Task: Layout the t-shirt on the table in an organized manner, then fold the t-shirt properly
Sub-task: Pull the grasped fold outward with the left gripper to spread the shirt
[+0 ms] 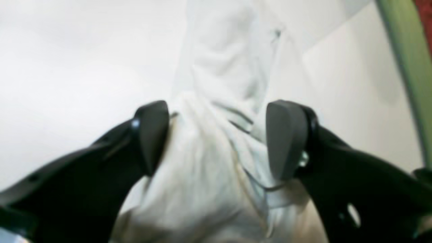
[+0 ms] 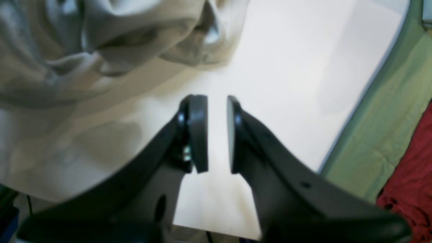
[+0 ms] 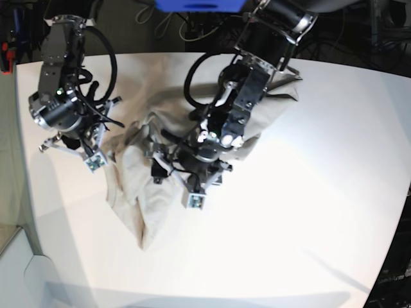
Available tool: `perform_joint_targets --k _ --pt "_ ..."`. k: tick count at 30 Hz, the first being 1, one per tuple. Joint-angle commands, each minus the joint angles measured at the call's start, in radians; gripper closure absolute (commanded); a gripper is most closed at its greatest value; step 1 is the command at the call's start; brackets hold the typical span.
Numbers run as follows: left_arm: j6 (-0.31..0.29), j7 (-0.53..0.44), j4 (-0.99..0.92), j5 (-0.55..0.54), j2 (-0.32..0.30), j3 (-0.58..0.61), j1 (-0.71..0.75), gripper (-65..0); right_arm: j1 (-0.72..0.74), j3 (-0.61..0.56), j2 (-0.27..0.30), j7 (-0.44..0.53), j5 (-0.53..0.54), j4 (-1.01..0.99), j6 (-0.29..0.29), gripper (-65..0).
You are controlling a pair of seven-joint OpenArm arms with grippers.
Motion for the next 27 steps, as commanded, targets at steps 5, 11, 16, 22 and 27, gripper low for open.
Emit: perform_joint_targets --k 5,11,16,22,27 --pt "0.005 -0.019 0.001 0.001 0.027 -0.099 -0.025 -43.7 0.014 0.004 0.005 0.017 -0.001 0.015 0.024 -11.8" --pt "0.002 -0.019 -0.133 0.001 0.039 -0.111 -0.059 -43.7 0.02 0.004 0.005 0.017 -0.001 0.015 0.024 -11.8" --pt "-0.001 -0.019 -0.15 0.001 0.039 -0.108 -0.06 -43.7 0.023 0.004 0.005 0.017 -0.001 0.015 0.024 -11.8" --pt "-0.001 -0.019 -0.14 0.001 0.039 -0.025 -0.06 -43.7 0.023 0.004 0.005 0.019 -0.001 0.015 0.024 -11.8" --pt "0.002 -0.028 -0.14 0.001 0.039 -0.019 -0.06 -43.7 0.023 0.004 0.005 0.019 -0.001 0.015 0.024 -11.8"
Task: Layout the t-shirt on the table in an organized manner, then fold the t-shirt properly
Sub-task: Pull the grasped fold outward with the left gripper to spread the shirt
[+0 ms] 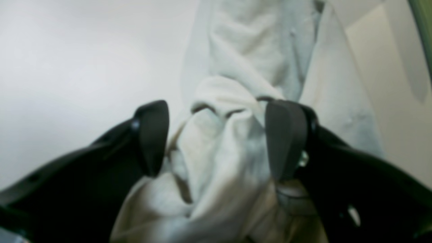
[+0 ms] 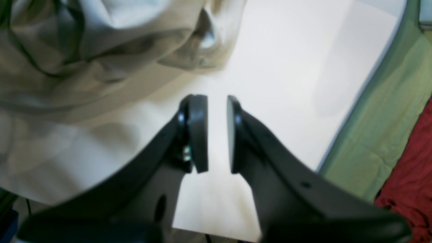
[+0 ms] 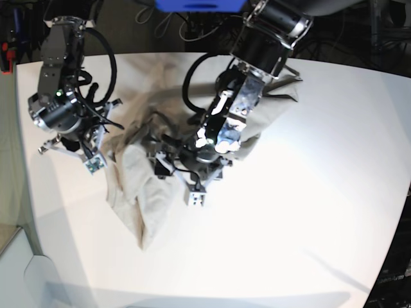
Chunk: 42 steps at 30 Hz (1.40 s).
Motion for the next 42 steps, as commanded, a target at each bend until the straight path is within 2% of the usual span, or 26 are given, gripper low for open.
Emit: perform_joint_targets --k 1,10,12,14,16,19,22,24,29,32,36,39,42 --pt "0.002 -0.022 0.024 -0.001 0.012 0.0 -0.023 -43.7 0.015 0.003 0.005 0.015 -0.001 0.015 0.024 -11.8" --pt "-0.001 -0.023 0.008 -0.001 0.012 0.002 -0.023 -43.3 0.026 0.003 0.005 0.017 -0.001 -0.019 0.024 -11.7" --pt "-0.001 -0.023 0.008 -0.001 0.012 0.002 -0.021 -40.8 0.028 0.003 0.004 0.017 -0.001 -0.019 0.024 -11.7" --pt "-0.001 -0.023 0.007 -0.001 0.012 0.002 -0.019 -31.4 0.028 0.003 0.004 0.017 -0.001 -0.019 0.024 -11.7" --pt "-0.001 -0.023 -0.005 -0.001 0.012 0.002 -0.019 -17.5 0.028 0.003 0.004 0.017 -0.001 -0.019 0.024 -11.7" --pt "-0.001 -0.023 -0.036 -0.001 0.012 -0.001 -0.023 0.0 0.028 0.003 0.004 0.017 -0.001 -0.019 0.024 -11.7" --pt "-0.001 -0.025 -0.055 -0.001 0.012 -0.006 -0.023 -2.3 0.024 0.003 0.004 0.017 -0.001 -0.019 0.024 -11.6" --pt "-0.001 -0.025 -0.042 -0.001 0.012 -0.006 -0.023 0.0 0.026 0.003 0.004 0.017 -0.001 -0.019 0.024 -11.6" --pt "0.003 -0.011 0.113 -0.001 0.012 -0.007 -0.015 -0.6 0.028 0.003 0.004 0.017 -0.001 -0.019 0.024 -11.6" --pt "0.005 -0.011 0.228 0.001 -0.024 -0.007 0.002 -0.6 0.024 0.003 0.004 0.017 -0.001 -0.019 0.024 -11.6" --pt "0.005 -0.011 0.309 0.001 -0.1 -0.014 0.005 -0.6 0.024 0.003 0.004 0.017 -0.001 -0.019 0.024 -11.5" --pt "0.005 -0.011 0.355 -0.001 -0.132 -0.07 0.02 -0.6 0.023 0.003 0.002 0.017 -0.001 -0.019 0.024 -11.5" --pt "0.005 -0.011 0.416 -0.001 -0.139 -0.161 0.056 -0.6 0.023 0.003 0.001 0.017 -0.001 -0.019 0.024 -11.5"
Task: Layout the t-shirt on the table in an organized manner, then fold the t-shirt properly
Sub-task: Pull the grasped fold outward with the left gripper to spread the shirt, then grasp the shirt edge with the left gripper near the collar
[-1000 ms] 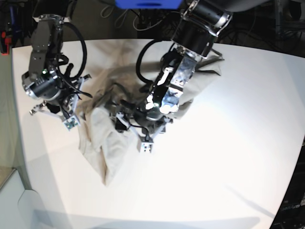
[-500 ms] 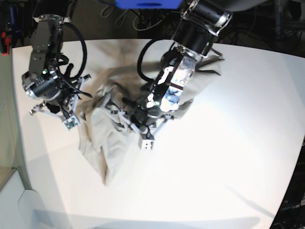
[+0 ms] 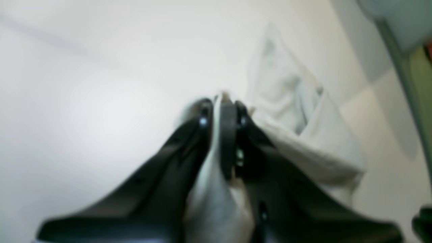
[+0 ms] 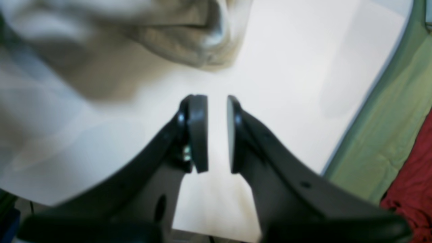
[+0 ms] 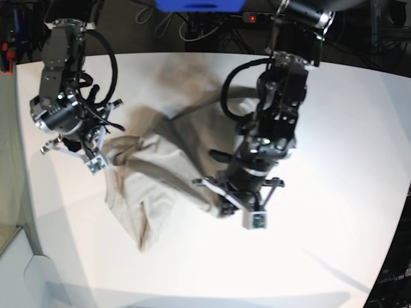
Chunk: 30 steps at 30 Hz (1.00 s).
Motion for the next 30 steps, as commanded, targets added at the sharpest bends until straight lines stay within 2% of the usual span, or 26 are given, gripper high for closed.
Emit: perform_joint_targets --k 1,4,7,11,20,25,27,29,30 --pt "0.005 -0.023 0.048 0.002 0.006 -0.032 -0.01 -0.6 0.013 0.003 0.004 0.014 -0.001 0.014 0.024 -11.5" --pt "0.0 -0.023 0.086 0.002 -0.02 -0.123 0.002 -0.6 0.011 0.003 0.004 0.014 -0.001 0.014 0.024 -11.6" --pt "0.0 -0.023 0.089 0.002 -0.063 -0.151 -0.004 -0.6 0.01 0.003 0.003 0.014 -0.001 0.014 0.024 -11.6" --pt "0.0 -0.023 0.071 0.011 -0.121 -0.16 -0.044 -0.5 0.008 -0.003 0.001 0.014 0.001 0.014 0.024 -11.7" --pt "0.0 -0.023 -0.098 0.013 -0.262 -0.158 -0.203 -0.9 0.006 -0.089 -0.003 0.008 0.001 0.014 0.024 -11.5" --pt "-0.001 -0.023 -0.228 0.013 -0.296 -0.158 -0.278 -1.3 0.006 -0.12 -0.003 0.005 0.001 0.014 0.024 -11.5" --pt "-0.001 -0.023 -0.301 0.013 -0.304 -0.155 -0.312 -5.4 0.006 -0.129 -0.003 0.005 0.001 0.014 0.024 -11.5" --pt "-0.001 -0.023 -0.367 0.013 -0.311 -0.151 -0.337 -14.1 0.005 -0.14 -0.003 0.005 0.001 0.014 0.024 -11.5" --pt "-0.001 -0.023 -0.403 0.013 -0.311 -0.152 -0.352 -20.6 0.002 -0.146 -0.003 0.005 0.001 0.014 0.024 -11.5"
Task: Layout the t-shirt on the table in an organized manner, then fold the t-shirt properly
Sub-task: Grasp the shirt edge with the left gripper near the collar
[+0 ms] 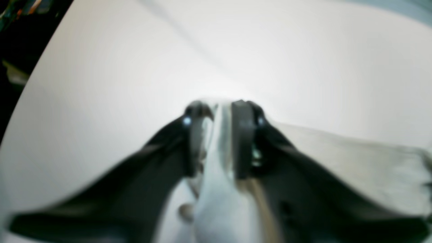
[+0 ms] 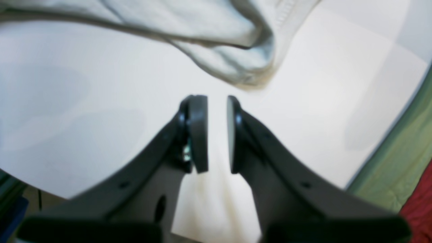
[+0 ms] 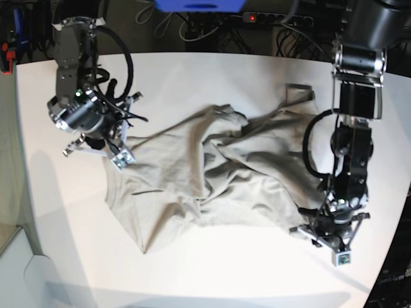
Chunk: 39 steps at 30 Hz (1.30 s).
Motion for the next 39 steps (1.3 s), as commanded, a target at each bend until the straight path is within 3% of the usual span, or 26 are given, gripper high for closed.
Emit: perform_joint_targets --k 1,4,7,10,14,19,23,29,39 --pt "0.001 -0.024 -0.017 0.005 -0.011 -0.007 -0.048 -26.7 0.0 -0.004 0.004 0.01 0.001 0.015 0.024 -11.6" --pt "0.0 -0.024 -0.08 0.005 -0.028 -0.009 -0.062 -42.2 -0.009 -0.007 0.004 0.011 0.001 0.015 0.024 -11.7" --pt "0.0 -0.024 -0.043 -0.005 -0.055 -0.012 -0.051 -48.1 -0.014 -0.007 0.006 0.01 0.001 0.015 0.024 -11.8" --pt "0.0 0.017 0.075 -0.007 -0.084 -0.015 0.034 -47.5 -0.014 -0.005 0.01 0.013 -0.001 0.015 0.024 -11.9" --pt "0.0 0.122 0.253 -0.007 -0.078 -0.088 0.177 -47.6 -0.005 -0.002 0.012 0.016 -0.002 0.013 0.021 -11.9" --pt "0.0 0.177 0.454 -0.007 0.008 -0.202 0.372 -47.6 0.026 -0.002 0.012 0.017 -0.002 -0.007 0.021 -11.9" --pt "0.0 0.174 0.565 -0.007 0.058 -0.22 0.502 -47.6 0.09 -0.002 0.012 0.017 -0.002 -0.131 0.024 -11.5" --pt "0.0 0.168 0.6 -0.007 0.126 -0.216 0.614 -47.6 0.199 -0.002 0.012 0.024 -0.002 -0.301 0.024 -11.9" --pt "0.0 0.171 0.588 -0.007 0.2 -0.173 0.664 -47.6 0.248 -0.002 0.01 0.159 -0.002 -0.409 0.024 -11.5"
